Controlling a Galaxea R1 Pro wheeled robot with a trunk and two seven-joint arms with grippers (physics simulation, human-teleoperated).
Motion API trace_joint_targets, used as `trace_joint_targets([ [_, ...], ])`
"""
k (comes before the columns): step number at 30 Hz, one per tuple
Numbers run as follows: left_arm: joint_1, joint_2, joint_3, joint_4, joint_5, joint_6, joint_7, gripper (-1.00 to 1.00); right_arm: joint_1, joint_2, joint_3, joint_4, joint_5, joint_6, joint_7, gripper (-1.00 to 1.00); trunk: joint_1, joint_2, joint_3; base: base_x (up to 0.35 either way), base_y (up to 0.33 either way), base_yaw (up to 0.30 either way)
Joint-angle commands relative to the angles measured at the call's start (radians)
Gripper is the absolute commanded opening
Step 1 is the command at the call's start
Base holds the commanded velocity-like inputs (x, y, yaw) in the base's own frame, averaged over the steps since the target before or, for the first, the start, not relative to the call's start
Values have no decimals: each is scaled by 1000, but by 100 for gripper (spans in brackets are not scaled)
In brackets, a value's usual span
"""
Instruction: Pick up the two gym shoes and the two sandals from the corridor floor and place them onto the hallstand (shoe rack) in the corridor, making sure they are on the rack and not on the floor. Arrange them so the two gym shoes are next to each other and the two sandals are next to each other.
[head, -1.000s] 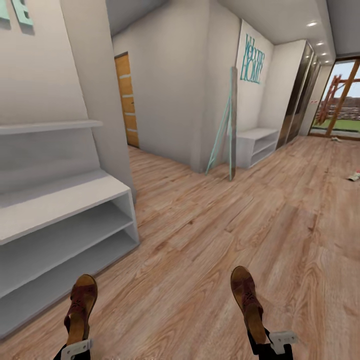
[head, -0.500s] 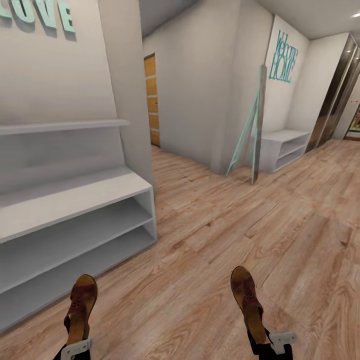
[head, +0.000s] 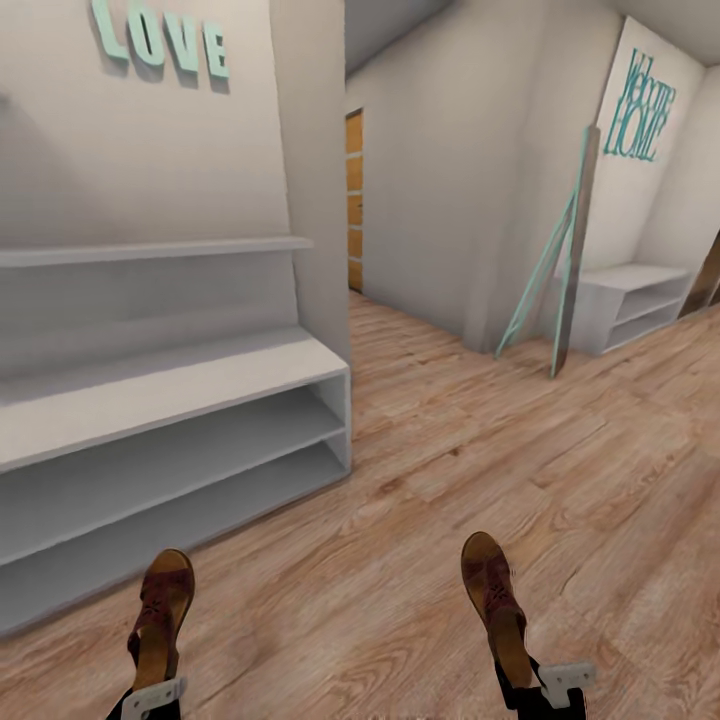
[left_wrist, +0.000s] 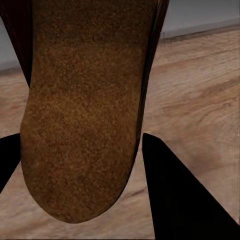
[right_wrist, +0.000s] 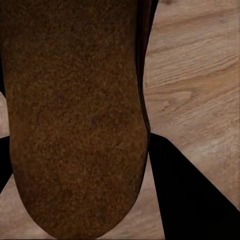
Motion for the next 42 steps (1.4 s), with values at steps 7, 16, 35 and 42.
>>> trace_joint_targets([
  [7, -1, 0, 1, 1, -6, -2, 3, -100, 0, 1, -6, 0, 1, -2, 8, -100, -1, 0, -1, -57, 11, 279],
  [16, -1, 0, 1, 1, -6, -3, 3, -100, 0, 1, -6, 0, 1, -2, 8, -100, -1, 0, -1, -3, 1, 279],
  [35, 0, 0, 1, 1, -6, -3, 3, -100, 0, 1, -6, 0, 1, -2, 8, -100, -1, 0, -1, -66, -30, 279],
  [42, 0, 0, 1, 1, -6, -2, 3, -100, 0, 1, -6, -1, 0, -2, 8, -100, -1, 0, -1, -8, -2, 279],
])
